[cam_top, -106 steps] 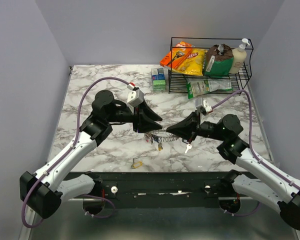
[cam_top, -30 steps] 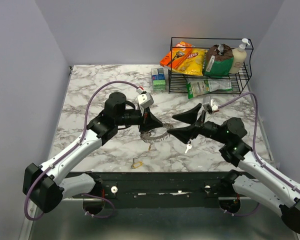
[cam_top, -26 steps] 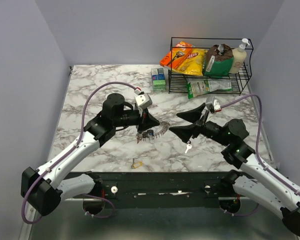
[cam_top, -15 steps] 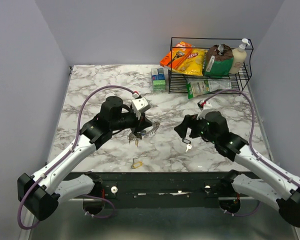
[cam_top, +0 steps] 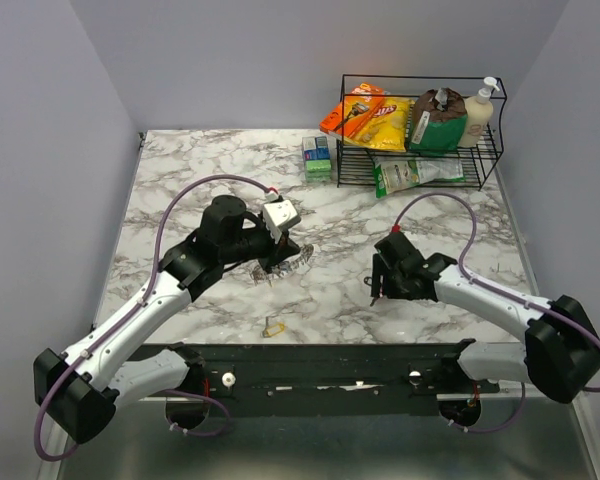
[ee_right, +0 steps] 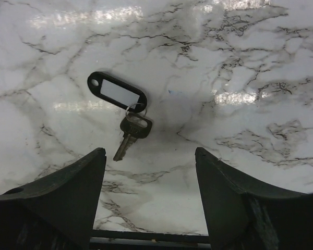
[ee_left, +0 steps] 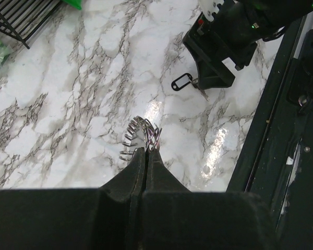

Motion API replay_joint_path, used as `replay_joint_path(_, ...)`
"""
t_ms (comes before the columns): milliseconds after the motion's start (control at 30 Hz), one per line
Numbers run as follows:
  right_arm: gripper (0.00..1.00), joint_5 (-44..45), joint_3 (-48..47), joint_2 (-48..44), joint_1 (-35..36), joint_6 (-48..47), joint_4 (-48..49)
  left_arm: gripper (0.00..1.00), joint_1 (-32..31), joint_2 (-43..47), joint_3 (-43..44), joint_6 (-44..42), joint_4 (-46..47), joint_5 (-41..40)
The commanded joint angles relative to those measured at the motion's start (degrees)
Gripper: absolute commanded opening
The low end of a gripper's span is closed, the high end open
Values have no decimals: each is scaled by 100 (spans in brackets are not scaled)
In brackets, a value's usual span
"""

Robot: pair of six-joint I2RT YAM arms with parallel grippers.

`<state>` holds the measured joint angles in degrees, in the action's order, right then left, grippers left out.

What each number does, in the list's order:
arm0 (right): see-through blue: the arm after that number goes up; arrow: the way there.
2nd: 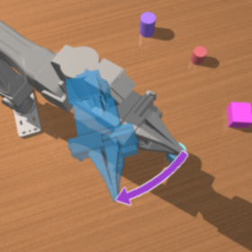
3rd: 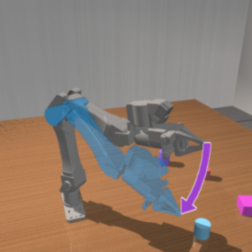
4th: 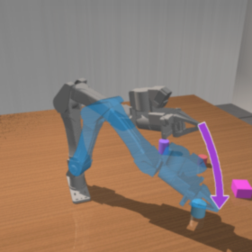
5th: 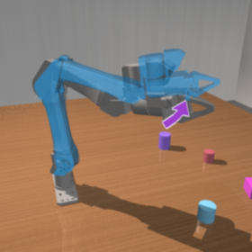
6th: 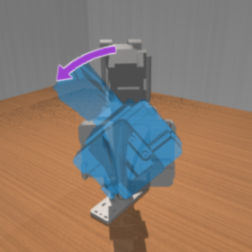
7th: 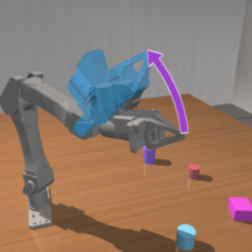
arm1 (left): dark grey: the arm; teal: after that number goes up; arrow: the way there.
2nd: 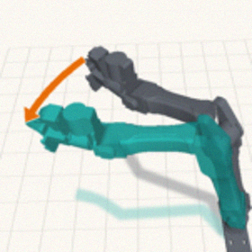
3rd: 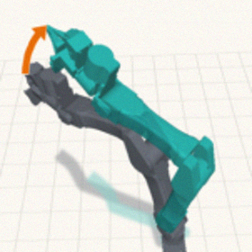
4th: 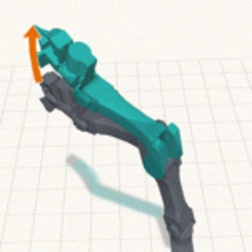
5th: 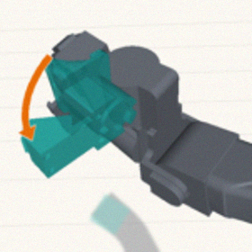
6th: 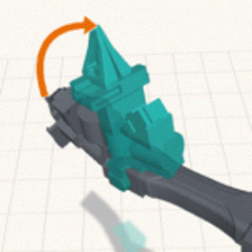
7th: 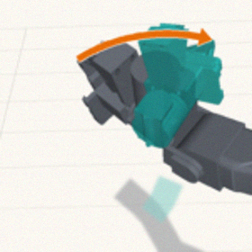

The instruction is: Put the keys on the keyring

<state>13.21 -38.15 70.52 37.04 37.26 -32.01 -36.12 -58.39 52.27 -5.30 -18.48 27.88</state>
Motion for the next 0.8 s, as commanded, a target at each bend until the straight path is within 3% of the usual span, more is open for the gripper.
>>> replay_joint_path(0,70,252,-70,409,5,247,-60,0,-18,153,-129,-129,248,129)
replay_joint_path(67,67,235,-96,584,5,273,98,0,-18,187,-173,-68,327,183)
replay_joint_path(200,48,234,-236,849,5,274,230,0,-18,249,-270,107,459,253)
replay_joint_path(367,50,278,-394,1016,5,230,397,0,-53,354,-489,371,652,227)
replay_joint_path(767,55,287,-474,964,-153,71,459,0,-888,170,-771,715,890,-459)
